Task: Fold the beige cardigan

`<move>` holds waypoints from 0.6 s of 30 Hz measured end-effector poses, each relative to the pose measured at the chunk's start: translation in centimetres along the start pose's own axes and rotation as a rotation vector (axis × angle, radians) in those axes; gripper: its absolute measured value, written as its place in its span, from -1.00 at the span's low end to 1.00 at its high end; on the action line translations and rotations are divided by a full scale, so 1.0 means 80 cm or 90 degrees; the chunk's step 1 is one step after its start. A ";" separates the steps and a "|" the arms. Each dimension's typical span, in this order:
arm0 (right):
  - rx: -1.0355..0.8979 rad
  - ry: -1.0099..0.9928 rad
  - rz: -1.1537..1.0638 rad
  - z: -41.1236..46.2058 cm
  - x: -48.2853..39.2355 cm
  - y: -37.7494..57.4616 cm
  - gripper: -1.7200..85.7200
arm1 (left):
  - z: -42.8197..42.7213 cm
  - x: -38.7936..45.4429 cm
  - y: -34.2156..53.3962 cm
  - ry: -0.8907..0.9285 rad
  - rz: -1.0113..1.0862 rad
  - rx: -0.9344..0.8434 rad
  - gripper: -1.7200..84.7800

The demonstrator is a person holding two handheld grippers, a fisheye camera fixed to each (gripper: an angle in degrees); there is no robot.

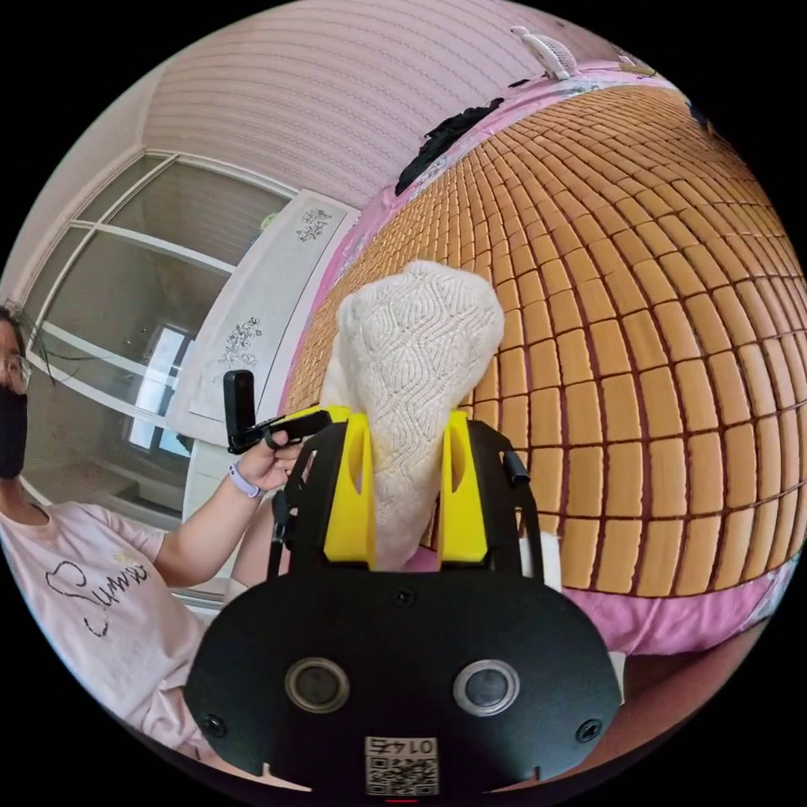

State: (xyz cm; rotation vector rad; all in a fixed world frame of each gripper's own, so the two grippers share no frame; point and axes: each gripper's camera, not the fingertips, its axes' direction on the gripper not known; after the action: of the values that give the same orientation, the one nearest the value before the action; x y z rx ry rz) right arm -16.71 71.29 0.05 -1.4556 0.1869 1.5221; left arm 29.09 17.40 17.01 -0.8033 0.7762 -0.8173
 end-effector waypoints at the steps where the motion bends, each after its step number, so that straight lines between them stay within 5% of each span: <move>1: -0.022 0.006 -0.050 -0.008 -0.020 -0.009 -0.71 | 0.005 0.001 -0.001 0.009 -0.004 0.002 -0.72; 9: -0.100 0.128 -0.417 -0.123 -0.156 -0.071 -0.74 | 0.053 0.097 -0.018 0.049 0.033 0.136 -0.77; 18: 0.078 0.212 -0.399 -0.502 -0.096 -0.195 -0.74 | 0.133 0.343 -0.277 0.119 0.244 0.246 -0.77</move>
State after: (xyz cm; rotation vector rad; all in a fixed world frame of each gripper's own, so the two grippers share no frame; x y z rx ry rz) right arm 19.95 47.58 3.26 -1.4784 0.0133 0.7506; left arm 43.56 -12.34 33.14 -0.2241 0.8693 -0.6702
